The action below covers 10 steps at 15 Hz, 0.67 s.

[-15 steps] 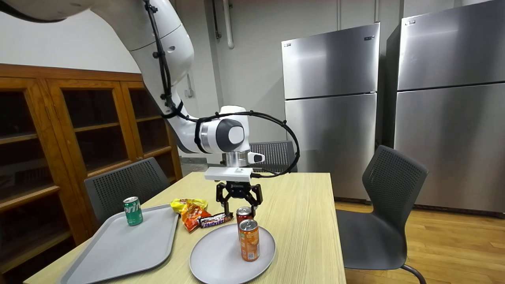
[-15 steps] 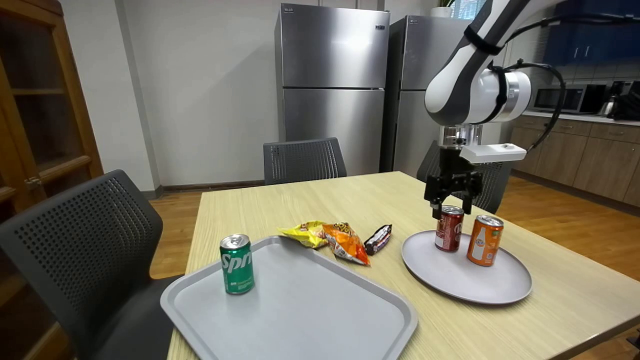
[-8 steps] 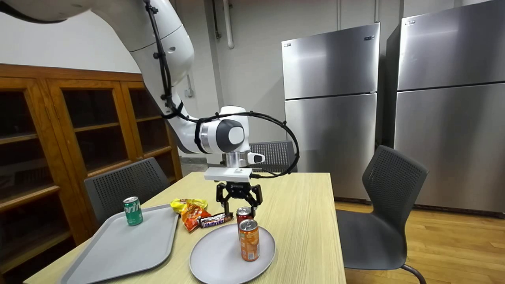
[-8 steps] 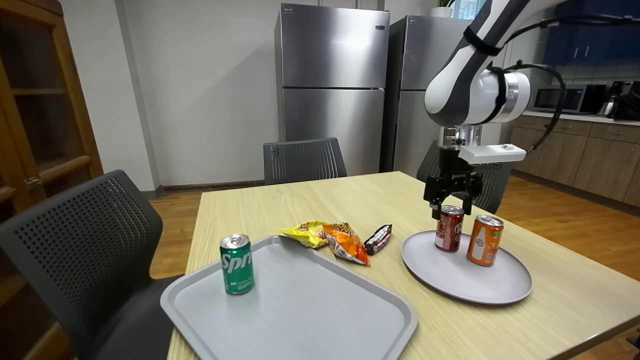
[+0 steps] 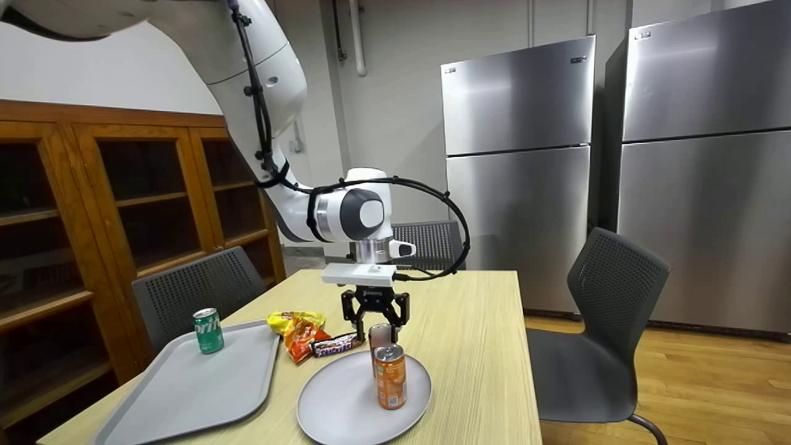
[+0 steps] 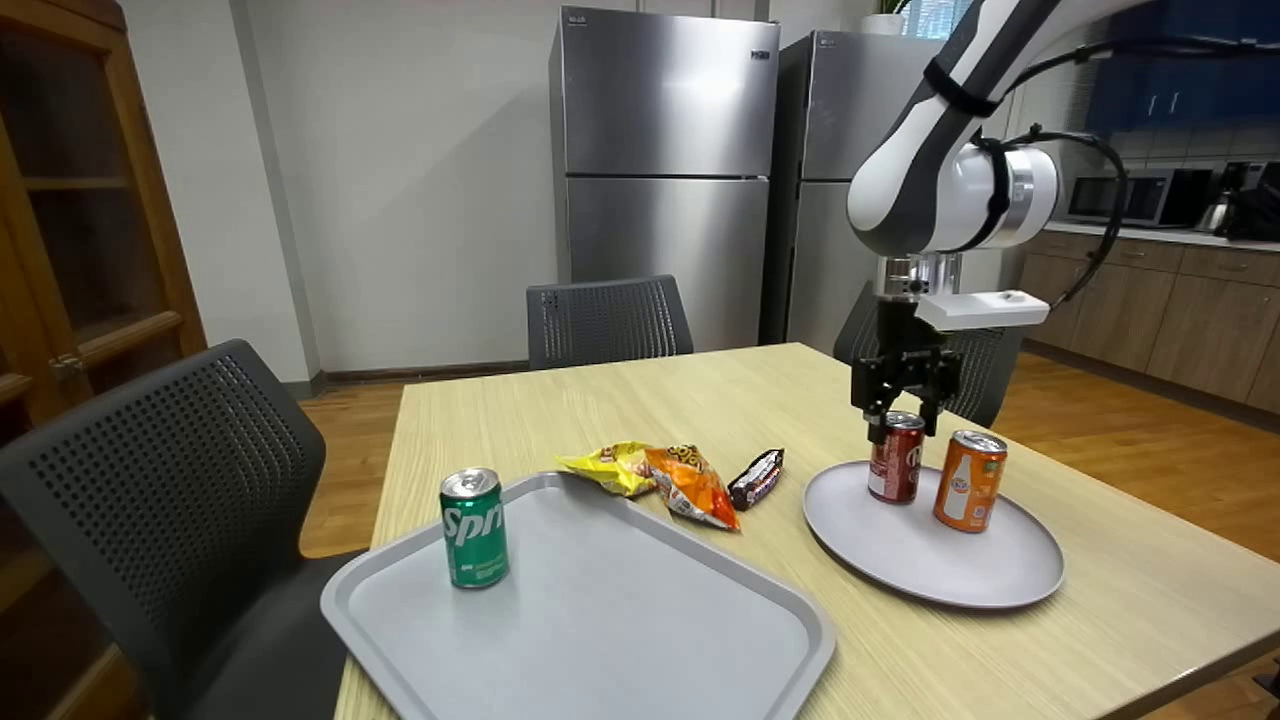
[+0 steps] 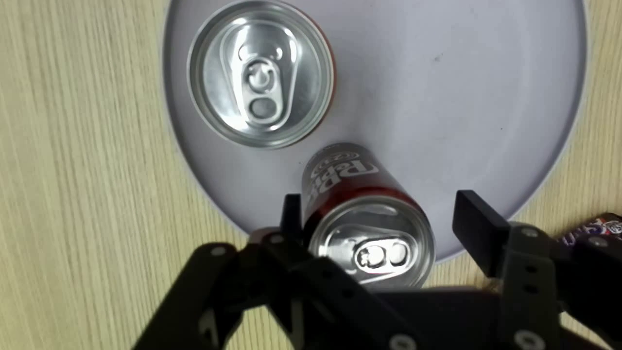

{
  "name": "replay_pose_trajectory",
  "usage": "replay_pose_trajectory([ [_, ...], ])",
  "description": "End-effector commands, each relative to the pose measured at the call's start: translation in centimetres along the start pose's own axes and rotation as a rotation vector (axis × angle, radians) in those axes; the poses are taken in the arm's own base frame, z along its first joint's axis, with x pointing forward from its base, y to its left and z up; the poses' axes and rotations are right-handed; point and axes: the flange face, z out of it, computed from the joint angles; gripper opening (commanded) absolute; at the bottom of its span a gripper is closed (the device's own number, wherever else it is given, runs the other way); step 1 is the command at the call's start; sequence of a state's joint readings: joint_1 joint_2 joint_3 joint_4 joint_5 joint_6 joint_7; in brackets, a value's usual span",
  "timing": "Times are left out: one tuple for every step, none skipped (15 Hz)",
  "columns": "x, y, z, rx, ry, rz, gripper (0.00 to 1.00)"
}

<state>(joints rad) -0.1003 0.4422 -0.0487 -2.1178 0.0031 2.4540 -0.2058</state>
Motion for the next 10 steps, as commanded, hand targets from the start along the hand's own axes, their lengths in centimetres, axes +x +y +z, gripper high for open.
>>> replay_pose_trajectory([
  [0.9,0.2,-0.1,-0.013,0.004,0.014,0.49],
  [1.0,0.3,-0.1,-0.013,0.004,0.015,0.42],
  [1.1,0.4,-0.2,-0.013,0.006,0.016,0.38],
  [1.2,0.4,-0.2,-0.013,0.006,0.017,0.38],
  [1.2,0.4,-0.4,-0.012,0.009,0.017,0.38],
  [1.2,0.3,-0.5,-0.01,0.01,0.016,0.38],
  [1.2,0.1,-0.9,-0.008,0.017,0.013,0.38],
  [1.3,0.0,-1.1,-0.007,0.022,0.011,0.38],
  [1.3,-0.2,-1.5,-0.007,0.028,0.007,0.38],
  [1.3,-0.4,-1.8,-0.012,0.034,0.005,0.38],
])
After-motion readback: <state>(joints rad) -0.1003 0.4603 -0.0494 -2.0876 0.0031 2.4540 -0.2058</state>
